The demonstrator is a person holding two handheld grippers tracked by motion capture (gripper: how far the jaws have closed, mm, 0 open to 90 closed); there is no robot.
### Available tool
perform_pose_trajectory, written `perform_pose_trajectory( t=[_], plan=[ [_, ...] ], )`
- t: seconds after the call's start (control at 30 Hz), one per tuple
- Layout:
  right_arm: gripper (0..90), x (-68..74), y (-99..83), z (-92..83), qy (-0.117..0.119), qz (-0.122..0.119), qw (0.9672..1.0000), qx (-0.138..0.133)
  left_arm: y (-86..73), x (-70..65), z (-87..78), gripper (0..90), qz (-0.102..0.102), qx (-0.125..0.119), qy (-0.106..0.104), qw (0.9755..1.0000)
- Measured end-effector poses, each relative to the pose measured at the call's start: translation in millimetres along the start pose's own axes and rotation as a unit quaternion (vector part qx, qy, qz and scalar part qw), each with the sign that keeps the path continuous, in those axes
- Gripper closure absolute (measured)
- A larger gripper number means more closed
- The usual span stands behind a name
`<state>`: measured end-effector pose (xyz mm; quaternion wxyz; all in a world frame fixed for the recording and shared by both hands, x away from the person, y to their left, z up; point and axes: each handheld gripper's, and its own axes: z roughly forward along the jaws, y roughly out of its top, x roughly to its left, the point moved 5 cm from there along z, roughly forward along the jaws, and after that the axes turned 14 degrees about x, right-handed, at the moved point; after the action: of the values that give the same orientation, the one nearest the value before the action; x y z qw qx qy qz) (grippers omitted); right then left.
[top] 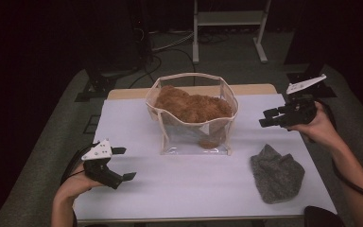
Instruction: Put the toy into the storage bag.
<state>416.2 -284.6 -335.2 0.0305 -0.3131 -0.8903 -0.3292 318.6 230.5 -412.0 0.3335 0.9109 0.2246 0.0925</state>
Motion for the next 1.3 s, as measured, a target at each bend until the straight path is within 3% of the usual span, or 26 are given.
perform_pose_trajectory(
  t=[0.57, 1.3],
  plan=[
    [36.2, -13.9, -45.6, 19.8, 0.011, 0.039, 0.9992, 0.001, -0.5, 1.4, 3.3, 3.0, -0.009, -0.002, 0.002, 1.0000],
    [34.7, -18.4, -80.0, 43.2, 0.026, 0.063, 0.9977, -0.005, -0.4, 1.0, 6.7, 2.9, -0.008, 0.000, 0.001, 1.0000]
  ],
)
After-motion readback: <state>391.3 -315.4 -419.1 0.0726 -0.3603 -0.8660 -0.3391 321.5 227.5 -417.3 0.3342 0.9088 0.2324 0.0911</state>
